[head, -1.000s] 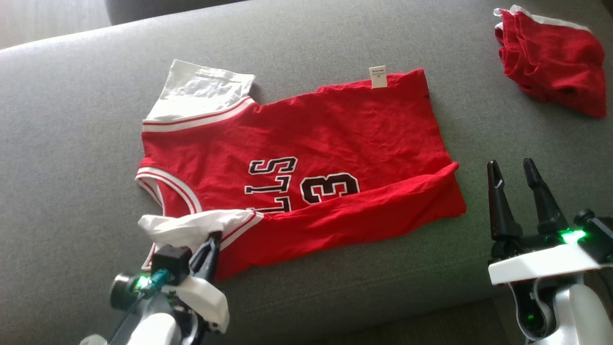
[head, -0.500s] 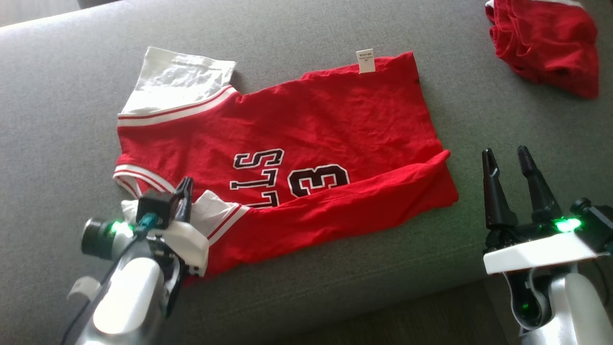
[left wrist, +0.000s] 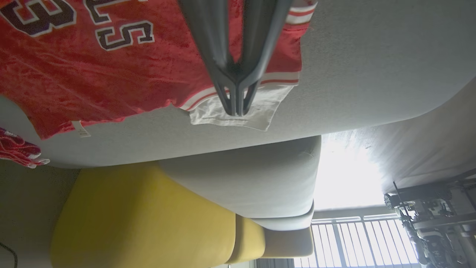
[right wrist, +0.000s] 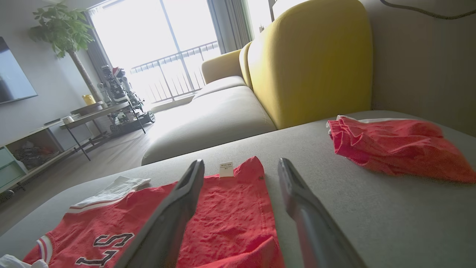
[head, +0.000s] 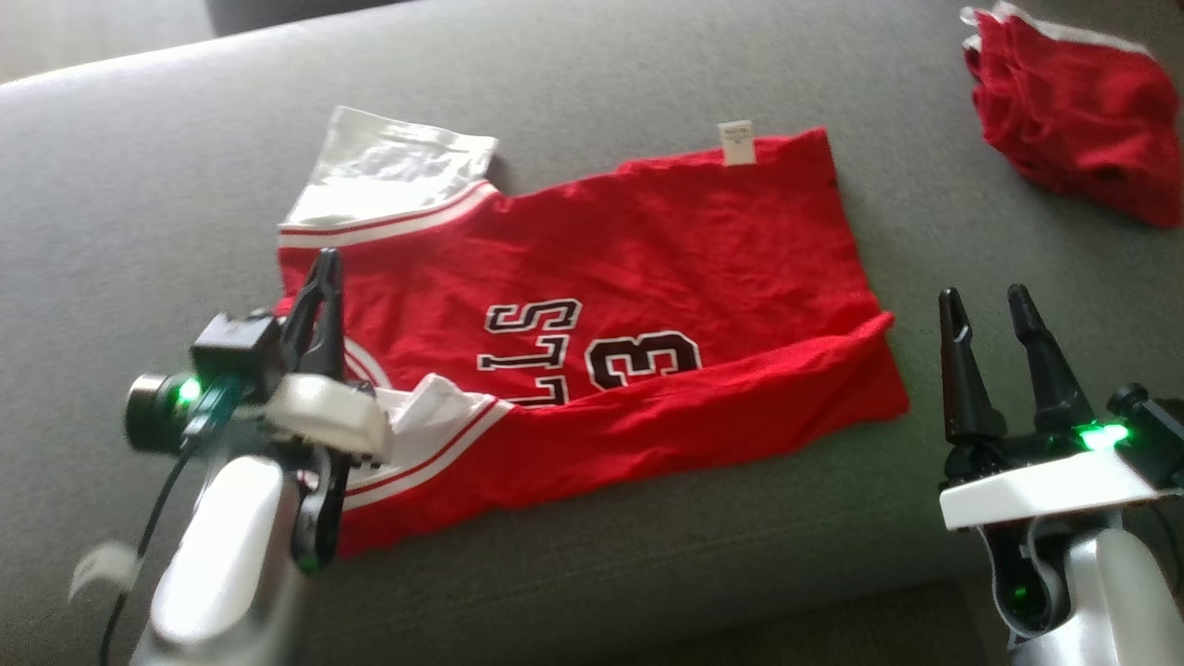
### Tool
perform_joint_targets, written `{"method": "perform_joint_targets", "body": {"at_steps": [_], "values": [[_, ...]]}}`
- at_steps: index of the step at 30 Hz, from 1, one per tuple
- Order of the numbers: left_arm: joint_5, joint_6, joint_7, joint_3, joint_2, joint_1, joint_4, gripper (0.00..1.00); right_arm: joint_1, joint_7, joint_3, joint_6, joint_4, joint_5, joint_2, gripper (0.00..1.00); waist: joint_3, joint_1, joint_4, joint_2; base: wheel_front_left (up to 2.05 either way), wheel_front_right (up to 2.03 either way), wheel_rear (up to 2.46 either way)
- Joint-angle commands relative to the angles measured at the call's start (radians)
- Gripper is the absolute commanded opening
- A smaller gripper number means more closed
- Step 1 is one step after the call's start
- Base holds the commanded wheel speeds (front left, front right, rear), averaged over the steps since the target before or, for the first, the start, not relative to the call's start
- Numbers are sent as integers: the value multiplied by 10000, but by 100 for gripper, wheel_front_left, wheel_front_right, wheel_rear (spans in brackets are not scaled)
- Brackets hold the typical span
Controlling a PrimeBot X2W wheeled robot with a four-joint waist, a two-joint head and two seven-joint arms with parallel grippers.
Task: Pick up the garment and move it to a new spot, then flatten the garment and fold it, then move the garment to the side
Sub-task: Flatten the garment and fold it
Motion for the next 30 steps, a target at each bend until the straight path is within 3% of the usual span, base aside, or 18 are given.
{"method": "perform_joint_targets", "body": {"at_steps": [1, 10, 18, 19, 20, 26, 30], "values": [[-64, 205, -116, 716, 165, 430, -1000, 0, -189, -93, 169, -2, -292, -162, -14, 100, -367, 0, 419, 0, 0, 0, 0], [-185, 208, -118, 1938, -401, 2444, -3237, 0, 136, -93, -69, -2, -101, -598, -14, 100, -922, 0, 1248, 0, 0, 0, 0], [-207, 74, -119, 2251, -926, 3700, -3335, 0, 414, -93, -156, -2, -34, -688, -14, 100, -1254, 0, 1565, 0, 0, 0, 0], [-237, 95, -119, 2272, -955, 3757, -3351, 82, 443, -93, -149, -2, -32, -688, -14, 100, -1269, 0, 1577, 0, 0, 0, 0], [-281, 80, -119, 2262, -974, 3798, -3305, 100, 464, -93, -136, -2, -29, -695, -14, 100, -1281, 0, 1585, 0, 0, 0, 0], [-362, -37, -119, 1844, -1007, 3799, -2972, 100, 395, -93, -51, -2, 5, -742, -14, 100, -1213, 0, 1529, 0, 0, 0, 0], [-580, -528, -120, 1361, -1009, 3729, -2013, 100, 348, -93, 69, -2, 23, -776, -14, 100, -1097, 0, 1365, 0, 0, 0, 0]]}}
